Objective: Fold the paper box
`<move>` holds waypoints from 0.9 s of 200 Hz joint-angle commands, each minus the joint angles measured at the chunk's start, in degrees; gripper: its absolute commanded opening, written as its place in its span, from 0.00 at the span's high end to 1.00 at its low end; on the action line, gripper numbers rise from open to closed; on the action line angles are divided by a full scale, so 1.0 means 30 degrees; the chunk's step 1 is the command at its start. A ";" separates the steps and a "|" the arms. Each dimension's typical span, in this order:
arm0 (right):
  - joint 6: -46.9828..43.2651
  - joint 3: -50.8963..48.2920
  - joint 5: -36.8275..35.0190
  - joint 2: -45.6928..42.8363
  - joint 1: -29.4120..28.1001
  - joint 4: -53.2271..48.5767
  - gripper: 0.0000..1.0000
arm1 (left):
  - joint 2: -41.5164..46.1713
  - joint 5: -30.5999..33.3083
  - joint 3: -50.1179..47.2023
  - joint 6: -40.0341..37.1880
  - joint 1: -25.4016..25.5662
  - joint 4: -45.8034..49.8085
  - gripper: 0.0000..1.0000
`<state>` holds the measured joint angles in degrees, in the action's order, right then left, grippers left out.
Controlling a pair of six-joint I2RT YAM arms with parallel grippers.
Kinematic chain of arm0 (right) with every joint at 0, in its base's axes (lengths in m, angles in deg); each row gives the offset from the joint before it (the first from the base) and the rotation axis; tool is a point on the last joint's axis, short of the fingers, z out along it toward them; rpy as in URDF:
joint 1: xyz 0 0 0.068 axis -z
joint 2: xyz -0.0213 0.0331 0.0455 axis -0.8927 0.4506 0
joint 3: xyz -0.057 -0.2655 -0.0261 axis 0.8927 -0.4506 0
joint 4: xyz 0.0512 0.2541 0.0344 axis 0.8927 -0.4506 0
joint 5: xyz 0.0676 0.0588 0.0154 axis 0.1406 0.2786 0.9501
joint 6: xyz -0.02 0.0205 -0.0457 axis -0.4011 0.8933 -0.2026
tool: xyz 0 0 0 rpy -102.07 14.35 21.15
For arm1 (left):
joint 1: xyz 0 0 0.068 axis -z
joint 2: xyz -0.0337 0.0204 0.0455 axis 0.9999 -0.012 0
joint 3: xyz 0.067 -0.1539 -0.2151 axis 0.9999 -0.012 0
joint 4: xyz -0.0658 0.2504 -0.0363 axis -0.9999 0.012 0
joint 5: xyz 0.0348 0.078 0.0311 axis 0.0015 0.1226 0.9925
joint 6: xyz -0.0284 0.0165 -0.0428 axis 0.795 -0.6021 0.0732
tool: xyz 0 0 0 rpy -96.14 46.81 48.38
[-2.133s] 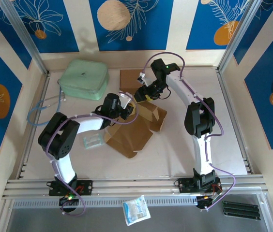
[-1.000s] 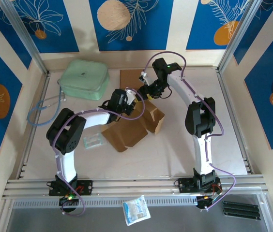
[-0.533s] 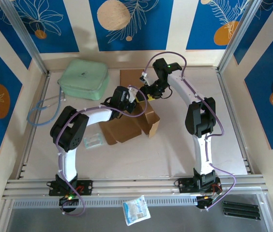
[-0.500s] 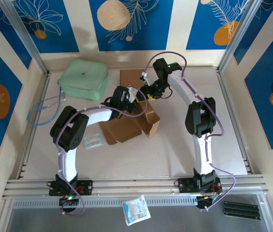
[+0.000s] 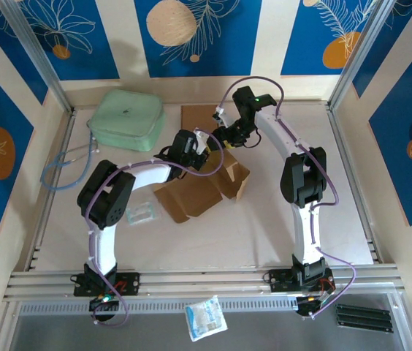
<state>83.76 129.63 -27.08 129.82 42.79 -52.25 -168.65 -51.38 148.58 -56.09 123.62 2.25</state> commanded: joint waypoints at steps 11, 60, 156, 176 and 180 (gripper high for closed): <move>0.0111 -0.0223 0.1428 0.0436 -0.0522 -0.1085 0.28 | -0.1186 0.4547 0.0932 -0.0393 0.0376 0.1830 1.00; 0.0648 -0.0557 0.1256 -0.0118 -0.0391 -0.0613 0.21 | -0.1228 0.4701 0.0778 -0.1166 0.0520 0.1741 1.00; 0.9117 -0.4769 -0.3552 -0.6582 0.1425 0.4458 0.08 | 0.3085 0.4436 -0.4168 0.3152 0.1295 -0.0083 1.00; 1.0646 -0.7623 -0.4117 -0.9045 0.1417 0.6723 0.06 | 0.3460 0.5873 -0.5024 0.4361 0.2289 -0.0745 1.00; 1.0891 -0.8118 -0.4357 -0.9482 0.1421 0.7083 0.06 | 0.3490 0.6152 -0.5178 0.4504 0.2482 -0.0840 0.97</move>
<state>106.74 112.38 -36.22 109.28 47.60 -38.79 -159.82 -39.03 136.28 -47.47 127.31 0.07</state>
